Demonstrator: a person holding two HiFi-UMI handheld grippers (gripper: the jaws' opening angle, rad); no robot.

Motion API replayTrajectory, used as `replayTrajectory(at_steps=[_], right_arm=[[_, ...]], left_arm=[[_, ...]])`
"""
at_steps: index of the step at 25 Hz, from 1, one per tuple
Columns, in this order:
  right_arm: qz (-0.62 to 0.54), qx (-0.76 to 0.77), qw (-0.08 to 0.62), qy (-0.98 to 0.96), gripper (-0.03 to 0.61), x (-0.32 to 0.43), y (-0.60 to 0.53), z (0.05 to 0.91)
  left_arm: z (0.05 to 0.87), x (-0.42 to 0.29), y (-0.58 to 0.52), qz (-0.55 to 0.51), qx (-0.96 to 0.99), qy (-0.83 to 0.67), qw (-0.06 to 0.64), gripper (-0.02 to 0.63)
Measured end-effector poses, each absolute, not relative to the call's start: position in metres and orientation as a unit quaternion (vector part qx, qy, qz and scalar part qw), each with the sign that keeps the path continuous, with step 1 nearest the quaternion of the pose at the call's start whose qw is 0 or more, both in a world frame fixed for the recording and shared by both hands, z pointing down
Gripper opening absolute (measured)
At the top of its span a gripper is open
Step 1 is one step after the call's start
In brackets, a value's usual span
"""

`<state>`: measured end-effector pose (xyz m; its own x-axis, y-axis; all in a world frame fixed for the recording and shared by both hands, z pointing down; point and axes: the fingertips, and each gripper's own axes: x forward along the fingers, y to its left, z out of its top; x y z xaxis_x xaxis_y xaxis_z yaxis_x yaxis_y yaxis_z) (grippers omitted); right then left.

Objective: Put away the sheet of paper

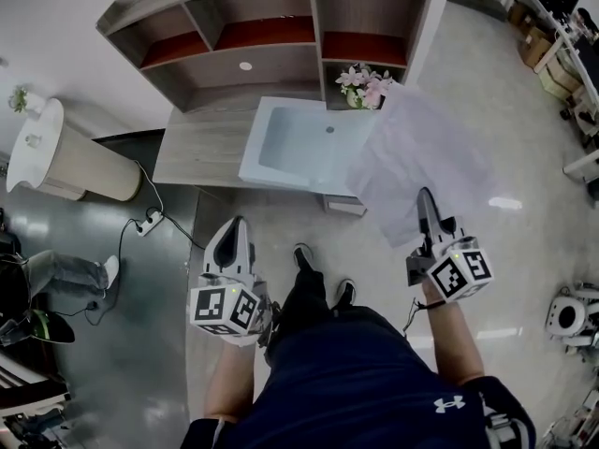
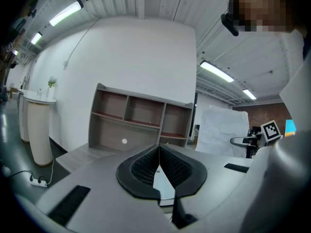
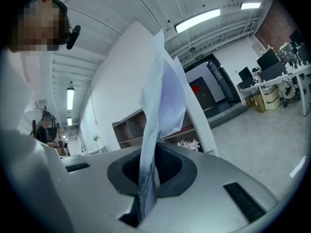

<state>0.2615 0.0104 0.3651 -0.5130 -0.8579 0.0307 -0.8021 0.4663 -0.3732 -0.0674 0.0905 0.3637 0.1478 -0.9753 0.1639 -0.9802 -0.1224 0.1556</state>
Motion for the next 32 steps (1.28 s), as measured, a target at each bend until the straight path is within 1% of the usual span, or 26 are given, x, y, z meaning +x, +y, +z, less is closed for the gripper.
replayTrajectory(at_steps=[11,24,32], right_arm=[[-0.2,-0.507,0.06,0.836,0.015,0.23,-0.051,0.385],[-0.284,-0.521,0.064,0.803,0.015,0.184,-0.129,0.424],[-0.347,-0.518,0.035,0.781,0.015,0.159,-0.155,0.467]], left_arm=[[0.386,-0.115,0.008,0.007,0.752,-0.644,0.137,0.017],[0.396,-0.163,-0.093,0.015,0.771,-0.616,0.16,0.017],[0.411,-0.187,-0.128,0.021,0.779,-0.599,0.185,0.017]])
